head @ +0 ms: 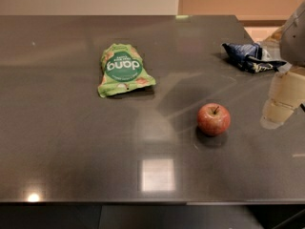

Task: Move blue chip bag near apple

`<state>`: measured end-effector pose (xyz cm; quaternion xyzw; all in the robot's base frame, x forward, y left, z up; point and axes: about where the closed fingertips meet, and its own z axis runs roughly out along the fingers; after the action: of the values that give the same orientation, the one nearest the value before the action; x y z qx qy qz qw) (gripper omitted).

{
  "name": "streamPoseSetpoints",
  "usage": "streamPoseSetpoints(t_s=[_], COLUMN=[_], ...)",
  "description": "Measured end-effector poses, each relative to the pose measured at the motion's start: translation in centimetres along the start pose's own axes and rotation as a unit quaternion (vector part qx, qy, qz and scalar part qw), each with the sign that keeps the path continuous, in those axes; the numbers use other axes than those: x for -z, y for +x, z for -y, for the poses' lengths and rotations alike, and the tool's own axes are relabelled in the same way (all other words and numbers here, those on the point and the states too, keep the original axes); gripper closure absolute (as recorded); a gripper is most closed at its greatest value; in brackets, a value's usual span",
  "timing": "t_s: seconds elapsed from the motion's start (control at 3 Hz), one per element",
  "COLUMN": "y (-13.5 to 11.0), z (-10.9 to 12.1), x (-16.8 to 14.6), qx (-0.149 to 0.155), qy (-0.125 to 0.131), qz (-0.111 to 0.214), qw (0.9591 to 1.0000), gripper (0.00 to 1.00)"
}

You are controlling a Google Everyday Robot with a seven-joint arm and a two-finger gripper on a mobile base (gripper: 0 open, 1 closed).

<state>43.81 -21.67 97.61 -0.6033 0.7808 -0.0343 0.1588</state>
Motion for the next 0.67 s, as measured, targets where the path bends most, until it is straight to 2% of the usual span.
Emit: streamPoseSetpoints(t_s=[0.33,0.67], y=[0.0,0.2], z=[0.0,1.8], x=[0.0,-0.3], qx=[0.000,-0.020], qy=[0.001,0.007], qz=[0.000,0.000], qw=[1.0000,0.9998], gripper=[0.00,0.00])
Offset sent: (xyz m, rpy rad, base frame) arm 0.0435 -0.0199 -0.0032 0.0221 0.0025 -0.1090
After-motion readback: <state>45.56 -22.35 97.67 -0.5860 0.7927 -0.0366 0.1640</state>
